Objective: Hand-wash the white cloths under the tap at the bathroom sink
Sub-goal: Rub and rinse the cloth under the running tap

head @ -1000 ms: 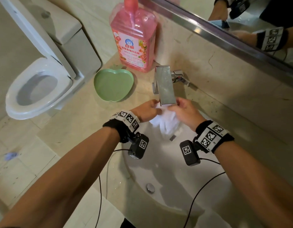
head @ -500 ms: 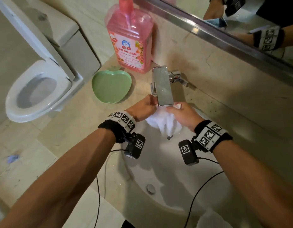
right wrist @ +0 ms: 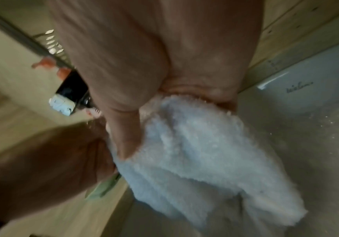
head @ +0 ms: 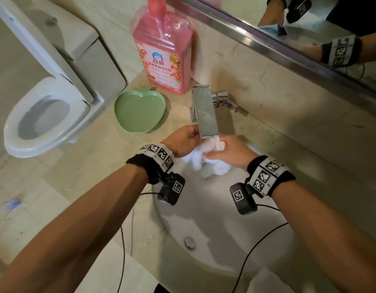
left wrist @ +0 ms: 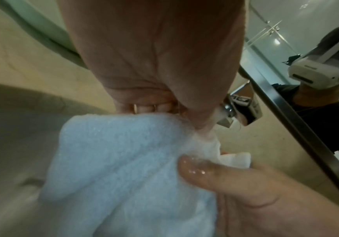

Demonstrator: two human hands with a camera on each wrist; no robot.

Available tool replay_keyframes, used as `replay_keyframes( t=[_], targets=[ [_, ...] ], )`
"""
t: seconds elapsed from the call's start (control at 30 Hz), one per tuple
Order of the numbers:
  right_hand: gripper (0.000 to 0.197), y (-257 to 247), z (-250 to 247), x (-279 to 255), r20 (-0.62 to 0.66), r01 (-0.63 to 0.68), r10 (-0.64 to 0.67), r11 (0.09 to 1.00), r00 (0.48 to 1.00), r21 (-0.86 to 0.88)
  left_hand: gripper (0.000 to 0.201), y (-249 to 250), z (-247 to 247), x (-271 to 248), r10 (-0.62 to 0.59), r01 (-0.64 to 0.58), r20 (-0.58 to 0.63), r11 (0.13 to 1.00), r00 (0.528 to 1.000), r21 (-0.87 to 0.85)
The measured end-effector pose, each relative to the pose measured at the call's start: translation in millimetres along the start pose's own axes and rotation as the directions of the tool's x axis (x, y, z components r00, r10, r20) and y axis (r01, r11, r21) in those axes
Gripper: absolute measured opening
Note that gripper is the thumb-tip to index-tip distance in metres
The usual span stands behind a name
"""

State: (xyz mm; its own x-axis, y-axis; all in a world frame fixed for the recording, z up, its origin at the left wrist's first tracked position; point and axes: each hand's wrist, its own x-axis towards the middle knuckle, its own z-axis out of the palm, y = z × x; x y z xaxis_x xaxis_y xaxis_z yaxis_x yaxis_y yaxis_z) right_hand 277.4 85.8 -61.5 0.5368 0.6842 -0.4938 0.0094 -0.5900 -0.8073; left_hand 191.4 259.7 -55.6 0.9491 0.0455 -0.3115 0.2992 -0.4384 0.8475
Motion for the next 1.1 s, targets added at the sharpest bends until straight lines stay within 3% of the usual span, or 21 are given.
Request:
replay_keyframes(
  t=[0.07,0.13,0.2,0.27,0.37,0.47,0.6,0.7,0.77,0.87,0.93,1.0,1.1],
  targets=[
    [0.012,-2,4,3,-0.048,-0.013,0.012,1.0,0.999,-0.021,0.036,4,-4,2,-0.046,0.048,0.026,0.996,0.999,-0.075],
    [0.025,-5,2,4,-0.093,-0.049,0.059,0.993,0.994,0.106,0.042,1,-5,2,-0.126,0.133,0.057,0.981,0.99,-0.138],
    [0.036,-4,-5,4,-0.17,-0.068,0.104,0.975,0.98,0.21,0.049,-5,-3,2,-0.224,0.228,0.065,0.972,0.972,-0.062],
    [0.034,-5,-12,2,-0.211,-0.036,0.099,0.958,0.972,0.286,0.042,-12,5,1,-0.266,0.27,0.063,0.96,0.962,-0.076],
    [0.029,-5,-17,-5,-0.205,0.007,0.064,0.946,0.977,0.324,0.031,-14,13,1,-0.266,0.255,-0.044,0.951,0.963,-0.174],
    [0.041,3,-16,-9,-0.187,-0.039,0.102,0.949,0.977,0.312,0.032,-9,11,2,-0.227,0.185,-0.135,0.946,0.965,-0.268],
    [0.032,9,-6,-11,-0.116,-0.04,0.049,0.996,0.992,0.084,0.034,-2,1,-4,-0.074,0.062,-0.143,0.994,0.987,-0.085],
    [0.024,0,6,-9,-0.077,0.021,-0.022,1.0,0.997,-0.011,0.027,5,-8,-12,-0.034,0.037,-0.066,0.998,0.997,0.042],
    [0.013,-10,13,-4,-0.035,0.039,-0.04,0.999,0.999,-0.03,0.028,10,-11,-15,-0.039,0.039,-0.002,0.996,0.999,0.085],
    [0.031,-23,19,0,0.034,0.055,-0.056,0.998,0.998,0.029,0.031,14,-15,-18,-0.076,0.076,-0.009,0.996,0.997,0.05],
    [0.023,-22,18,1,0.044,0.073,-0.074,0.997,0.996,0.003,0.032,11,-17,-19,-0.135,0.135,-0.007,0.991,0.991,0.018],
    [0.02,-18,13,2,0.021,0.035,-0.035,0.999,0.999,-0.017,0.033,4,-15,-19,-0.192,0.192,-0.007,0.981,0.981,0.018],
    [0.022,-13,3,1,-0.065,0.01,-0.003,0.993,0.998,0.12,0.04,-6,-5,-16,-0.265,0.265,-0.022,0.964,0.964,0.005]
  ],
)
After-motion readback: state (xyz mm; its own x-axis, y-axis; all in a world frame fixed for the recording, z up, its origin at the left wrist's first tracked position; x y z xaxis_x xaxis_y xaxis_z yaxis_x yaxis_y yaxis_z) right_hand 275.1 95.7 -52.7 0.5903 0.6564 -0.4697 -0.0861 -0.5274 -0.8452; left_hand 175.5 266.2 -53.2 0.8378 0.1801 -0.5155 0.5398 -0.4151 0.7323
